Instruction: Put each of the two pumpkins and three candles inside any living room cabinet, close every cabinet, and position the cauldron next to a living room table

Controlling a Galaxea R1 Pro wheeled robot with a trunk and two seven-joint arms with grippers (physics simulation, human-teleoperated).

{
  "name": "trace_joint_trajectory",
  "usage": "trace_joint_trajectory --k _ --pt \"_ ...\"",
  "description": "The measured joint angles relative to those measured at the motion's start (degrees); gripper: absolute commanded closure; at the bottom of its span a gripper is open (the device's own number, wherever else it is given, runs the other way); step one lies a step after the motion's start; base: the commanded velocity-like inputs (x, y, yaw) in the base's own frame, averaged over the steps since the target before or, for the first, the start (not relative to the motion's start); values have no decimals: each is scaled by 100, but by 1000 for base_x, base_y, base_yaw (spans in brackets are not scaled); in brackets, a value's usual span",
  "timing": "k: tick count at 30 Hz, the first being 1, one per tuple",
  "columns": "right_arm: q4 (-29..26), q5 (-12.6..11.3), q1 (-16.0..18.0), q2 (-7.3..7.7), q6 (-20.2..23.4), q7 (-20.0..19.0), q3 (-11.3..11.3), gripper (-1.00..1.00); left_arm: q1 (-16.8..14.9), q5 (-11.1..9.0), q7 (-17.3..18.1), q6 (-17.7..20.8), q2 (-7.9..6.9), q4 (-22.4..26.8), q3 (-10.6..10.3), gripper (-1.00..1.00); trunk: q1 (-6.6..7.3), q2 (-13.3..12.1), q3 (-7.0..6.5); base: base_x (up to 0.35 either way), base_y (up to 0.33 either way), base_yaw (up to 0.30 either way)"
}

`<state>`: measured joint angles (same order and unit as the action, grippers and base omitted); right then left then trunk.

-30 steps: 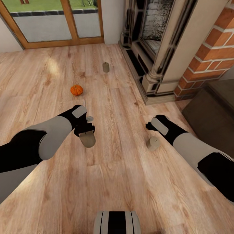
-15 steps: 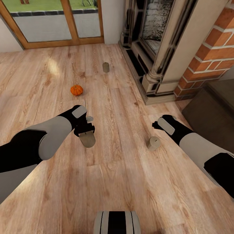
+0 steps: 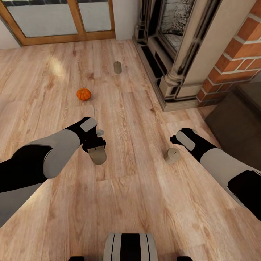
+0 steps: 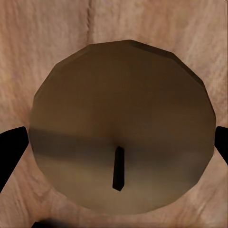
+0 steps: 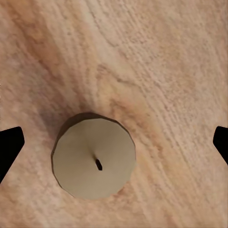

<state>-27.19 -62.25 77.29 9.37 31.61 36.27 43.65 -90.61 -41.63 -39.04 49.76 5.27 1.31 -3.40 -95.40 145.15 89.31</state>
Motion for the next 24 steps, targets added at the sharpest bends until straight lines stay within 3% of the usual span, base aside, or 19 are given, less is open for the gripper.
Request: trace_joint_trajectory --k 11,18,24 --pt "8 -24 0 -108 2 -40 16 -100 0 0 -4 1 -1 0 2 100 0 0 0 0 0 0" --pt "24 -24 -4 -134 13 -373 17 -100 0 8 3 26 -9 49 15 100 0 0 0 0 0 0" --pt "34 -26 -8 -147 15 -477 24 -100 -2 17 -8 238 -87 495 5 100 0 0 0 0 0 0"
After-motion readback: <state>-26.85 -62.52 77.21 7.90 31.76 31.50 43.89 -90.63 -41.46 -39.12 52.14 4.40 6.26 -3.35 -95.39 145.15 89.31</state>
